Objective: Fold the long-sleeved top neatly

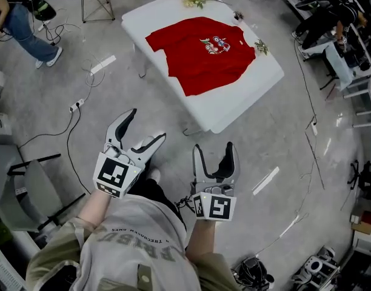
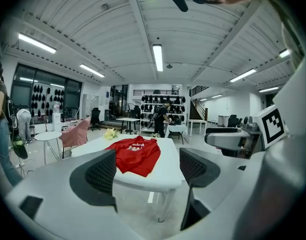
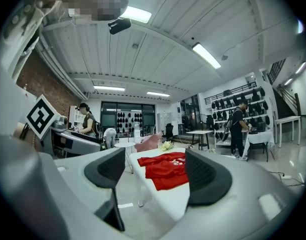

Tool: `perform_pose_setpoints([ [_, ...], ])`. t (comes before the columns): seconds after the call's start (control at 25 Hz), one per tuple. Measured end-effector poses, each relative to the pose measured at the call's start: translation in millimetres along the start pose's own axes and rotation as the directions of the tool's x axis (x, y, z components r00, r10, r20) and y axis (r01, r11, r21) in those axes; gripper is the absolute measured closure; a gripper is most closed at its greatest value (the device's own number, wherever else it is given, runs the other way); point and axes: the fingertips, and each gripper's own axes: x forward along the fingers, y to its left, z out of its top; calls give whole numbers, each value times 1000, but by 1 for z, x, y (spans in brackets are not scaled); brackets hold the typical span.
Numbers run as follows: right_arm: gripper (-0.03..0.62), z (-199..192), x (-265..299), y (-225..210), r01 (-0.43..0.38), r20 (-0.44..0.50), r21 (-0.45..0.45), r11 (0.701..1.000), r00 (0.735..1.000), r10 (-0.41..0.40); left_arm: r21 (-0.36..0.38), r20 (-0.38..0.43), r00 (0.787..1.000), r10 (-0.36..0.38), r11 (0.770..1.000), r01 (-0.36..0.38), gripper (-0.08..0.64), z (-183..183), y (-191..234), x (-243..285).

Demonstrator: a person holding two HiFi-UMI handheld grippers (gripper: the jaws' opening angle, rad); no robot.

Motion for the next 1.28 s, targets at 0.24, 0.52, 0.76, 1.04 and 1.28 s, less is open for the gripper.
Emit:
perform_pose_setpoints([
  [0.24, 225, -1, 41, -21, 70, -25, -17, 997, 997, -70, 9, -30, 997, -76, 997, 76, 181, 5, 24, 52],
  [0.52, 226, 0, 106, -31, 130, -42, -36, 991, 990, -132, 40, -20, 988, -150, 988, 151, 181, 33, 70, 112],
  [0.76, 225, -27, 150, -31, 140, -93, 19, 990, 986, -138, 42, -43, 979, -197, 979, 199, 181, 32, 95, 144],
  [1.04, 225, -94, 197, -30, 64, -265, 15, 998, 963, -58, 23, -110, 972, -208, 977, 211, 181, 15, 108, 178],
  [1.28, 227, -157, 232, -30, -33, -430, -5, 999, 903, 28, 21, -166, 968, -189, 981, 195, 181, -6, 110, 205],
])
